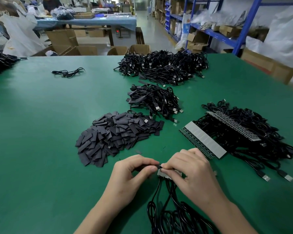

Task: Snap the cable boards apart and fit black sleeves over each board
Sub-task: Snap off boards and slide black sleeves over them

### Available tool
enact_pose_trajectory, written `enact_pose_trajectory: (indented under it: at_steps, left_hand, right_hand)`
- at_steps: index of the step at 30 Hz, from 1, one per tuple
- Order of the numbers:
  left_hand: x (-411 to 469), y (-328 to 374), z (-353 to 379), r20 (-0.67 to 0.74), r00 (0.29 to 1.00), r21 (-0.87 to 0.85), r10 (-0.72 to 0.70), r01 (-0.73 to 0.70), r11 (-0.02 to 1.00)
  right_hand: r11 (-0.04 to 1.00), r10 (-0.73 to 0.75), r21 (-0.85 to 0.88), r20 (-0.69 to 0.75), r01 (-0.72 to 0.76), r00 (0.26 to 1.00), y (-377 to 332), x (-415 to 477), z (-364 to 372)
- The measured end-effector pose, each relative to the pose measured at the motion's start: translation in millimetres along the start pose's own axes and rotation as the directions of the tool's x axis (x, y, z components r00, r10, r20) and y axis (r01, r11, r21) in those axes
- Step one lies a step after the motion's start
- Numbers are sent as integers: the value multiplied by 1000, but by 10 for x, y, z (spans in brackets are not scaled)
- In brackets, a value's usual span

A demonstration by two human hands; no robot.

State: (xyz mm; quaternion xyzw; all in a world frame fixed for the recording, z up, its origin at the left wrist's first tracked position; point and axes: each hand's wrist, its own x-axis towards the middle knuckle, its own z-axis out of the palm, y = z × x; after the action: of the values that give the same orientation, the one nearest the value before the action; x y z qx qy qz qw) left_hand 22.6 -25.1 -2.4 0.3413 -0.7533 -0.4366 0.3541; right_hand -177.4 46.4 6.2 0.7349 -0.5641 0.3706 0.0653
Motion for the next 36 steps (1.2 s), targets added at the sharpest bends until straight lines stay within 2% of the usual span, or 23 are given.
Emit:
enact_pose_trajectory:
  at_steps: [6,9,14,16,19,22,25,30,36]
  left_hand:
    - [9,-2,21,14,999,73,48,-48,996]
    - [2,6,43,0,998,101,64,-64,993]
    - [-3,37,92,-261,965,54,39,-25,998]
    - [-6,37,93,-335,941,64,49,-29,998]
    - [-22,25,102,-393,919,-31,-27,16,999]
    - [-34,39,129,-392,919,-28,-34,25,999]
    - [-33,70,132,-396,918,47,30,-12,999]
    - [-24,64,158,-369,922,190,121,-53,980]
    - [-17,70,169,-331,931,207,153,-87,974]
  right_hand:
    - [1000,6,12,-32,-5,999,-14,-18,42]
    - [993,83,81,-17,-82,996,-39,-18,50]
    - [911,348,231,13,-342,937,-102,-10,20]
    - [885,397,259,19,-388,918,-111,-16,25]
    - [830,461,324,62,-455,885,-123,-20,54]
    - [767,513,396,91,-504,853,-143,-26,89]
    - [725,546,428,121,-539,829,-157,-20,105]
    - [703,567,425,150,-570,810,-148,-29,104]
    - [666,592,466,146,-583,793,-144,-5,83]
